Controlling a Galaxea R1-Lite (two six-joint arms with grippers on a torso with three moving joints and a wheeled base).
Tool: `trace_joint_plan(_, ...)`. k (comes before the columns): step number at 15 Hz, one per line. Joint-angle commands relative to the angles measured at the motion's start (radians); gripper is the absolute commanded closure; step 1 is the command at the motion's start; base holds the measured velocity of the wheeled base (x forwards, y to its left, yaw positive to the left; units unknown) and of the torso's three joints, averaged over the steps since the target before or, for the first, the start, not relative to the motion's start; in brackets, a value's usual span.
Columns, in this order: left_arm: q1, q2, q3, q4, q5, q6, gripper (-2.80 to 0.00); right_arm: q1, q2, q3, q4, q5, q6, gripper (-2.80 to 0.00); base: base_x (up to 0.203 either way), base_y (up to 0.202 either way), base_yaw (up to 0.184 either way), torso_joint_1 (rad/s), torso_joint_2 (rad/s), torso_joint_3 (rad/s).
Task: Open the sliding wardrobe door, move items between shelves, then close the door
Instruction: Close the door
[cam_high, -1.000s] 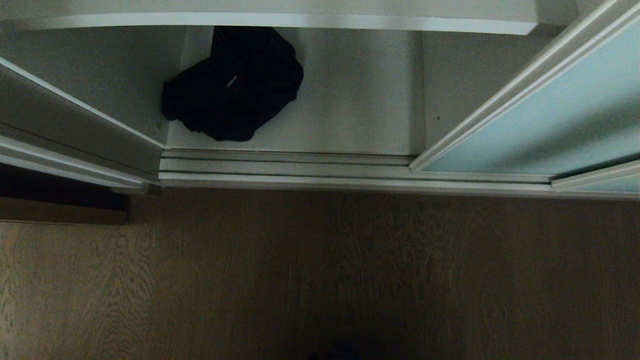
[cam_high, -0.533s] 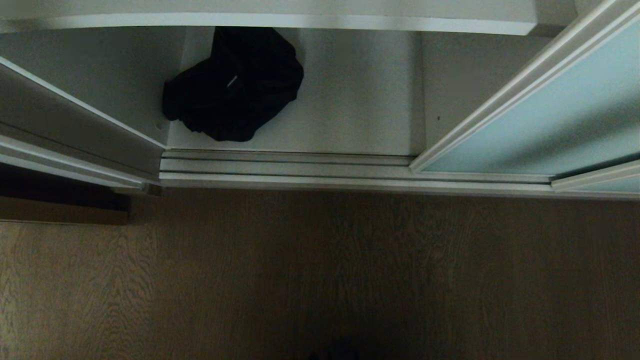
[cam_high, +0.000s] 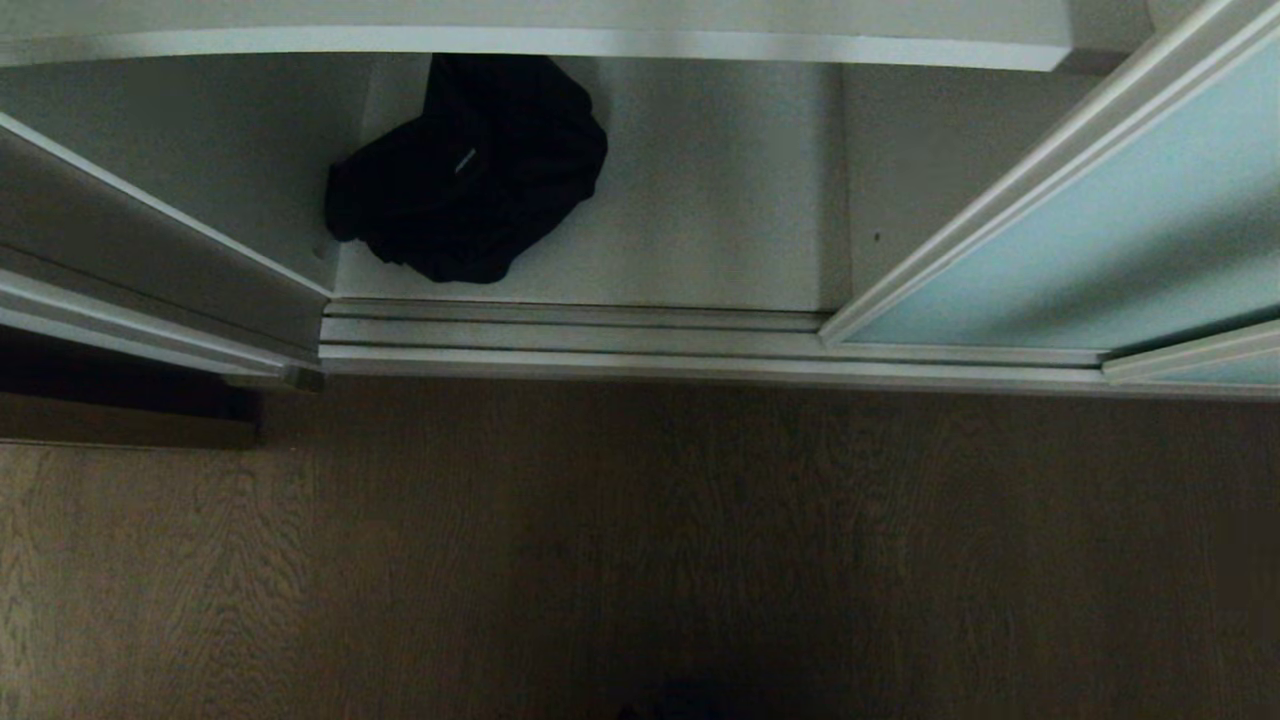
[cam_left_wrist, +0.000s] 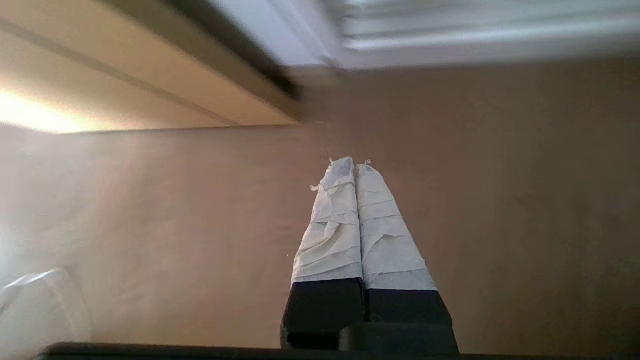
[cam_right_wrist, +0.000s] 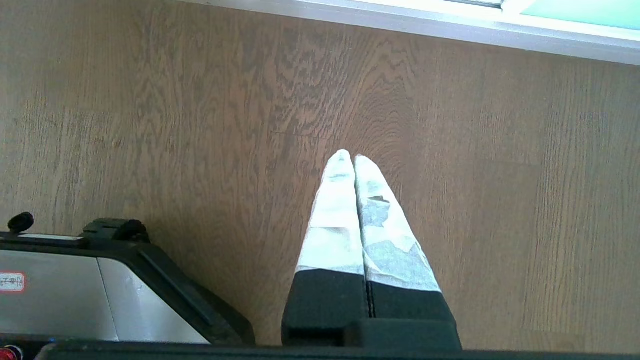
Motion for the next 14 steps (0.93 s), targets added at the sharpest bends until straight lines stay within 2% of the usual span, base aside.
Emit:
trace_joint_plan(1,0.0,-0.011,0.13,-0.103,-0.05,-0.004,0.0,0.0,-0.003,0.0,-0.001,0.0,0.001,0.0,0.0,0.0,0.0,0.0,0.0,0.0)
trace_joint_plan(3,0.0,-0.011,0.126,-0.101,-0.094,-0.081,0.0,0.0,-0.003,0.0,-0.001,0.0,-0.001,0.0,0.0,0.0,0.0,0.0,0.0,0.0)
trace_joint_plan(5,0.0,-0.011,0.127,-0.032,-0.217,-0.135,0.0,0.0,-0.003,0.0,-0.001,0.0,0.0,0.0,0.0,0.0,0.0,0.0,0.0,0.0)
trace_joint_plan(8,0.0,-0.011,0.128,0.024,-0.233,-0.058,0.0,0.0,-0.003,0.0,-0.001,0.0,0.001,0.0,0.0,0.0,0.0,0.0,0.0,0.0)
trace_joint_plan(10,-0.003,-0.012,0.11,0.084,-0.249,-0.073,0.0,0.0,-0.003,0.0,-0.001,0.0,-0.001,0.0,0.0,0.0,0.0,0.0,0.0,0.0)
trace_joint_plan(12,-0.003,-0.012,0.113,0.072,-0.244,-0.109,0.0,0.0,-0.003,0.0,-0.001,0.0,-0.001,0.0,0.0,0.0,0.0,0.0,0.0,0.0)
trace_joint_plan(14,-0.003,-0.011,0.114,0.071,-0.242,-0.105,0.0,0.0,-0.003,0.0,-0.001,0.0,0.001,0.0,0.0,0.0,0.0,0.0,0.0,0.0)
